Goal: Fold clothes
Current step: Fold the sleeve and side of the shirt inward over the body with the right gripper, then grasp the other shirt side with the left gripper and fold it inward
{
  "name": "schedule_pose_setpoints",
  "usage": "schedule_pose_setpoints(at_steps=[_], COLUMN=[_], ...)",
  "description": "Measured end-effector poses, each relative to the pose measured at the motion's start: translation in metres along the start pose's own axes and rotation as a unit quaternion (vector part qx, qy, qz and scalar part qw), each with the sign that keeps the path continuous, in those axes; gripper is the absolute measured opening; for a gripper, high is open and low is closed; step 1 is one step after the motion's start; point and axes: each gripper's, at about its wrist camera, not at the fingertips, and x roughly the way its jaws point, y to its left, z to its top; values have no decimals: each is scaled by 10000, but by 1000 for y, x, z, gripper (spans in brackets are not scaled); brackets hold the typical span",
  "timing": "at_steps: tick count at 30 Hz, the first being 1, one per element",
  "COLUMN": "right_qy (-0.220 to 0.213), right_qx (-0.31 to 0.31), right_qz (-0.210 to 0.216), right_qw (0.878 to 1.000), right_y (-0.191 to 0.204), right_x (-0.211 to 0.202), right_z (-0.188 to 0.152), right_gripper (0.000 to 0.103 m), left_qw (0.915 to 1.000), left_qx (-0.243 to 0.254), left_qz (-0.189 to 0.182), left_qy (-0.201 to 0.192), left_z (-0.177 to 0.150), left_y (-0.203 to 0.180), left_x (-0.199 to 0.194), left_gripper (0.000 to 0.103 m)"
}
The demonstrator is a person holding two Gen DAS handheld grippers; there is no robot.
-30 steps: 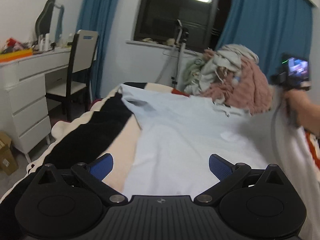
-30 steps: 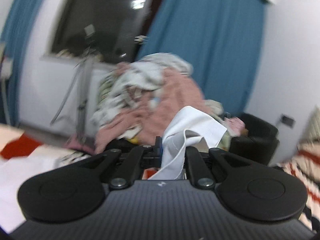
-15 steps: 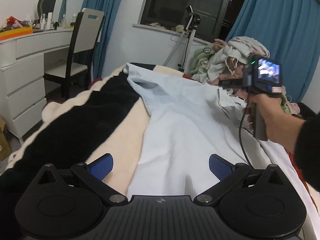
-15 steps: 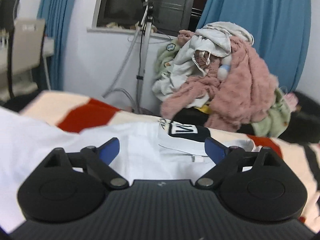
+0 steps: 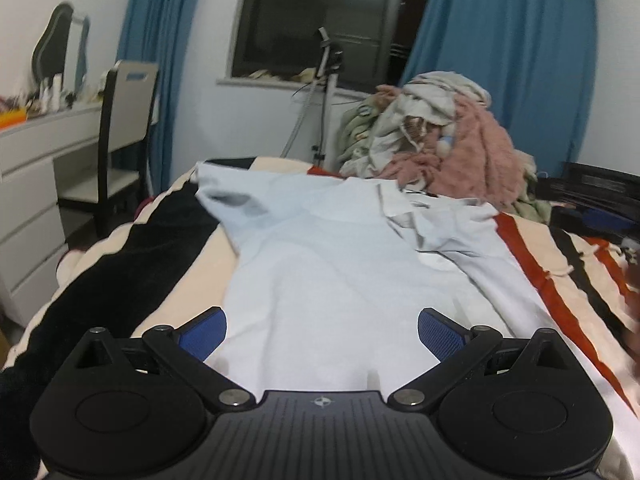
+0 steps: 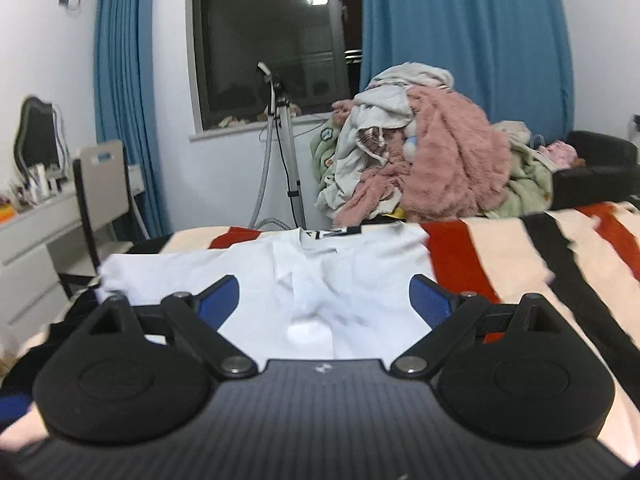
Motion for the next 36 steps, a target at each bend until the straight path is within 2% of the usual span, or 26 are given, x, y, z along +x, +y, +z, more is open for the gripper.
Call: schedule_pose_setpoints(at_steps=[3,5,10,15,21,27,36], right_qy=[-50,-119,15,86,-44,-192,-254], right_qx=[-30,-5,81,332,355,393,659], right_qz=[34,138,199,23,-159,-168,-268], right_qw=[10000,9998,9998,9994,9992,9989,9971], right_y=[-4,-7,-13,-25,-37,-45,-68], right_x=[-64,-100,-153,-166,-170,-177,-185], right_z=[-19,-34,-67,-76,-73,-66,-57], right_gripper=[93,93,93,93,93,93,93], left_qw=[9999,9995,9985,9981,9977,9978,9958], left_qx=[81,293,381,355,516,532,819], left_qz=[-139,-101,-369,-493,-427,-395,-412], left_qy=[-31,-28,-108,60,-38,51,70], left_z=[-3,-5,-21,-37,-46,-51,-59], left_y=[-12,-25,-44,-57,-69,-71,-82], left_x=[-19,-31,-67,-85,-96,-93,-93], left_gripper=[103,103,103,103,103,103,102])
